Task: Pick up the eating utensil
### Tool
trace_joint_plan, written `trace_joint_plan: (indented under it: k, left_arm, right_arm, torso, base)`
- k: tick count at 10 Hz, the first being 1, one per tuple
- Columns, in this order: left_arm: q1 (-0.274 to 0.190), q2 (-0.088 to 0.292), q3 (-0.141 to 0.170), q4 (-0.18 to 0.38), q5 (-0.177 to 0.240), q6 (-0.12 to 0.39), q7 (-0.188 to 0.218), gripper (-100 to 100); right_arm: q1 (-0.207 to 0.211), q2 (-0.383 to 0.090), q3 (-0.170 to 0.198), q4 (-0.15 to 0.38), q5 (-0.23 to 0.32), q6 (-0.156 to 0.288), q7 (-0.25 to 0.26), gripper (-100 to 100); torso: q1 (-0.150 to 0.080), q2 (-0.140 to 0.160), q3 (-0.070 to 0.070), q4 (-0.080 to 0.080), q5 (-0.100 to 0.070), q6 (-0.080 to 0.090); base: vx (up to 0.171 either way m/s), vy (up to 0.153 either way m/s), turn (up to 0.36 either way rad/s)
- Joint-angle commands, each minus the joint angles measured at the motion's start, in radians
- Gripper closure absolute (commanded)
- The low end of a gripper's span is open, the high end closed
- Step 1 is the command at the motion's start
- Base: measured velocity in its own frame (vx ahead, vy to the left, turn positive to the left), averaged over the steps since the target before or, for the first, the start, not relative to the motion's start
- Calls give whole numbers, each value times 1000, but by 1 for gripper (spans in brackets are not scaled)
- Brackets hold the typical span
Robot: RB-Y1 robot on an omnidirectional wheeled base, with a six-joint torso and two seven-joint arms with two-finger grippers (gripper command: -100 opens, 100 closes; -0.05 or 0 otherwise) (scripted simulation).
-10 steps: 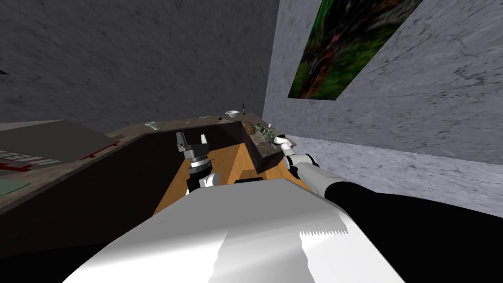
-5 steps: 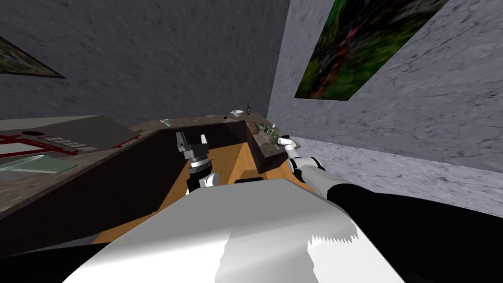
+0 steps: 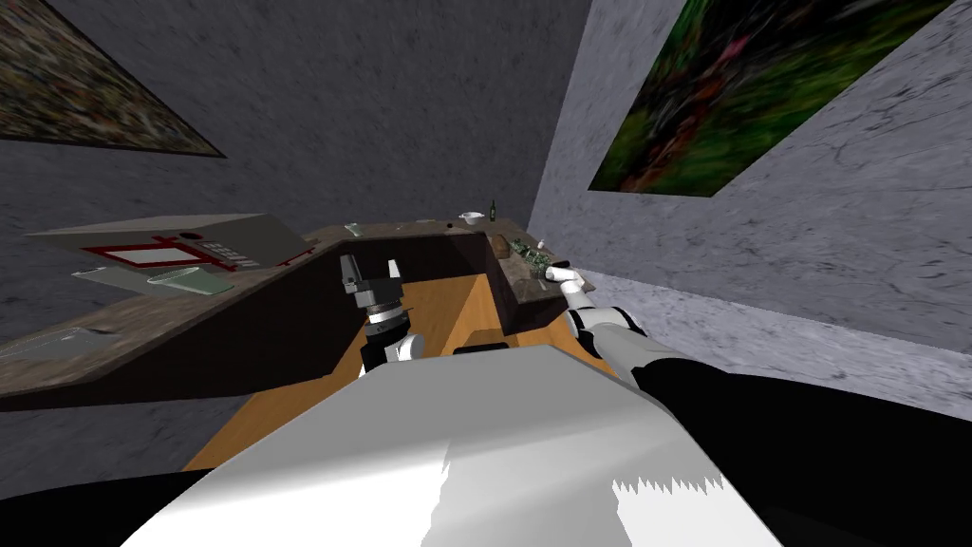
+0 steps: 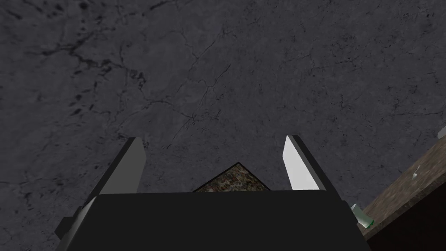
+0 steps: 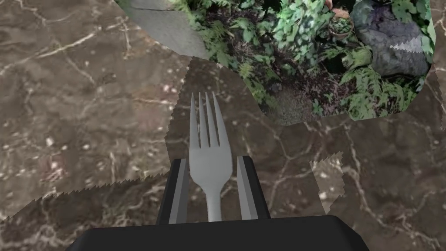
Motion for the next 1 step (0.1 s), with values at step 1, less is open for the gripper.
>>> trace_joint_plan:
  k: [1]
  left_arm:
    - [0,0,0,0,0,0,0,0]
  right_arm:
    - [0,0,0,0,0,0,0,0]
  torso:
    - [0,0,0,0,0,0]
  base:
    - [0,0,0]
